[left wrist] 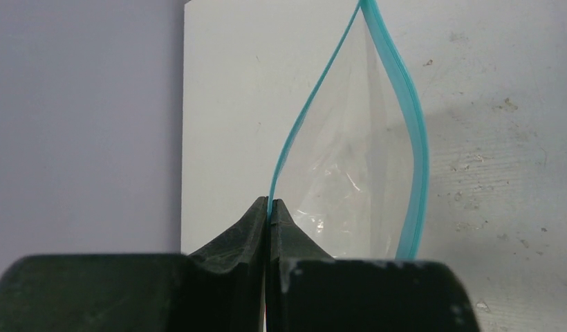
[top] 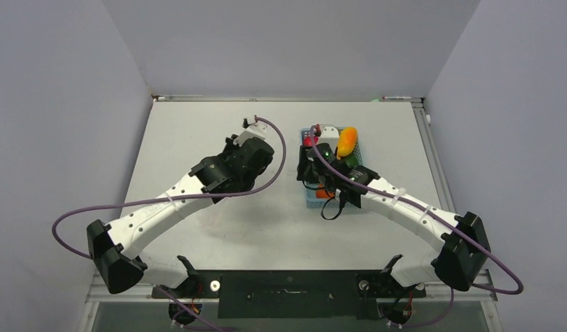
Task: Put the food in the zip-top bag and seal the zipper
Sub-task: Open the zipper of the food storage bag at the center of the board.
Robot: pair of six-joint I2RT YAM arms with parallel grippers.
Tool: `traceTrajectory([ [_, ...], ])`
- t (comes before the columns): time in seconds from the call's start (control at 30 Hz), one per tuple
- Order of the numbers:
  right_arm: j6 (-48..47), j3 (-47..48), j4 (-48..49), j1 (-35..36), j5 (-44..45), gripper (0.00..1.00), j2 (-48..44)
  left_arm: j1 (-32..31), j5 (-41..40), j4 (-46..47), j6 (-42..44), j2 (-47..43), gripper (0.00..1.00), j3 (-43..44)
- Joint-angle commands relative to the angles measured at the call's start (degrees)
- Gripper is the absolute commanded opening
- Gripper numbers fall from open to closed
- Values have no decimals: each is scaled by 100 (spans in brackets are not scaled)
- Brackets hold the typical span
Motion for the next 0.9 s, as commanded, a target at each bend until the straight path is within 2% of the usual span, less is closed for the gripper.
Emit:
traceTrajectory([
  [0.0, -18, -285, 95, -236, 38, 54, -514, -26, 451, 576, -276, 318, 0, -142],
  [0.27, 105, -650, 237, -458, -369, 54, -1073, -26, 879, 818, -583, 511, 0, -237],
  [0.5, 390, -853, 839, -517, -1203, 46, -1338, -49, 1231, 1099, -817, 118, 0, -706],
  [0.6, 561, -907, 1171, -521, -1562, 37, -1350, -122, 1219, 1118, -908, -88, 0, -849],
  [0.77, 907, -899, 1787, -517, -2294, 6, -1124, -340, 1209, 1313, -903, -468, 0, -1115],
  [0.87, 1148, -879, 2166, -503, -2676, 5, -915, -471, 1168, 1381, -908, -599, 0, -1212],
])
